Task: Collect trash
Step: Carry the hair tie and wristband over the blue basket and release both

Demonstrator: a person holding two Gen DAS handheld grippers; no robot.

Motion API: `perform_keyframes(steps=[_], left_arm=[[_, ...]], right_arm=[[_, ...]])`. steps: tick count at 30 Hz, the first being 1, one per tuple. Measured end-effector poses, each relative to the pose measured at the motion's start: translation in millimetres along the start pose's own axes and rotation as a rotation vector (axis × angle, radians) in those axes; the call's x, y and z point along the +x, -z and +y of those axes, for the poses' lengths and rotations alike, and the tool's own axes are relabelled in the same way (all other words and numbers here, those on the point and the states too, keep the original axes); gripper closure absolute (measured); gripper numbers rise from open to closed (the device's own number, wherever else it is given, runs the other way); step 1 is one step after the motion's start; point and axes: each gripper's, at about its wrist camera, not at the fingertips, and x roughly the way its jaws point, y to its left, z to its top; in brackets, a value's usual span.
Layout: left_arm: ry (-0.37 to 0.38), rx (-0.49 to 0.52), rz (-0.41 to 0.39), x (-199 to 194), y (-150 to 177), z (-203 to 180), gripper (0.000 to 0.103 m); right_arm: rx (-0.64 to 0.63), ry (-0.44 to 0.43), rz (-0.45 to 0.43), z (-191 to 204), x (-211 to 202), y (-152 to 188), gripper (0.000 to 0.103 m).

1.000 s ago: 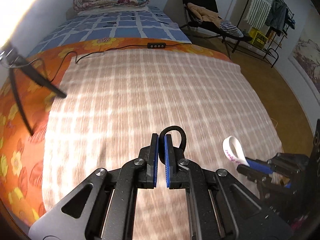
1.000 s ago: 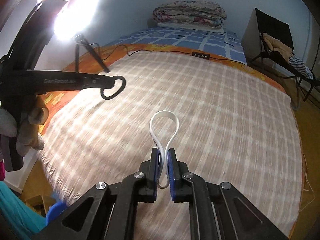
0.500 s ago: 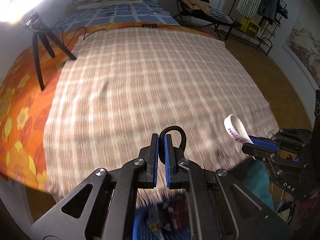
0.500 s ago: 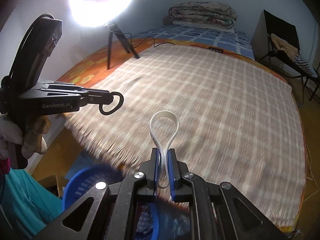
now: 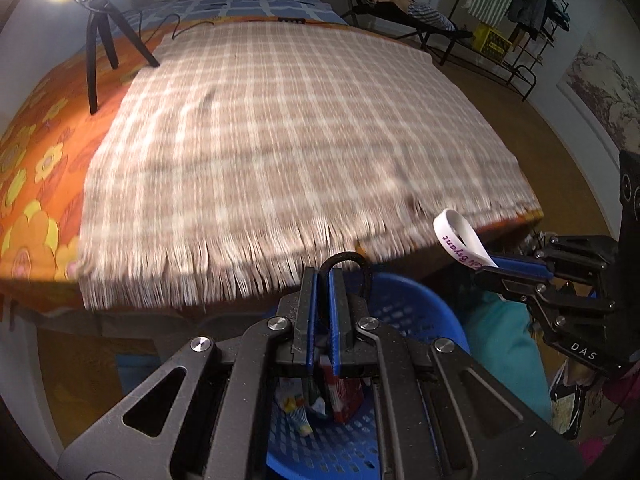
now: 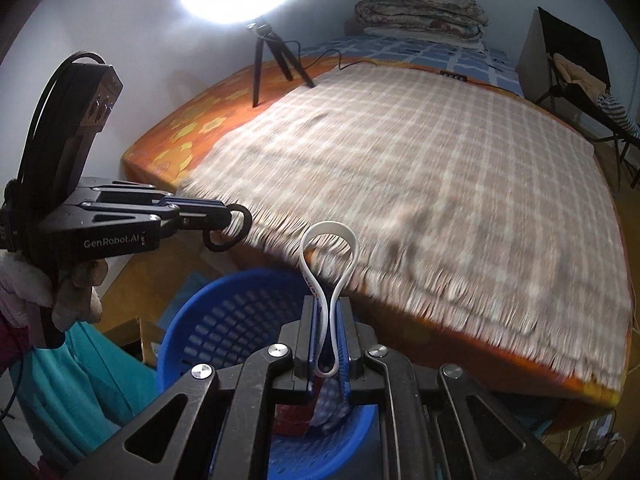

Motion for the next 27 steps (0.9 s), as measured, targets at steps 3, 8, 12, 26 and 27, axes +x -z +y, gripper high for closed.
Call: perform_keyframes(steps=[3,8,12,26,27], left_arm=[[0.005,0.003,0.013,1,13,-2,0.1],[0.006,0.004,0.036,7,28,-2,0.1],[0.016,-0.008,0.058,13,35,0,0.1],[0.01,0.0,0.101,24,49,0,0.099],[0.008,0.0,0.103,25,49,0,0.099]], right_arm=[[0.004,-0.014,0.02,7,4,10,0.095],[0.003,-0.019,0.051,14,11,23,0.095],[0.01,-0.026,0.07,18,14,31,0.091],[0.029,-0.038,0.128,23,31,50,0.07],[0.029,-0.038,0.129,23,31,51,0.067]])
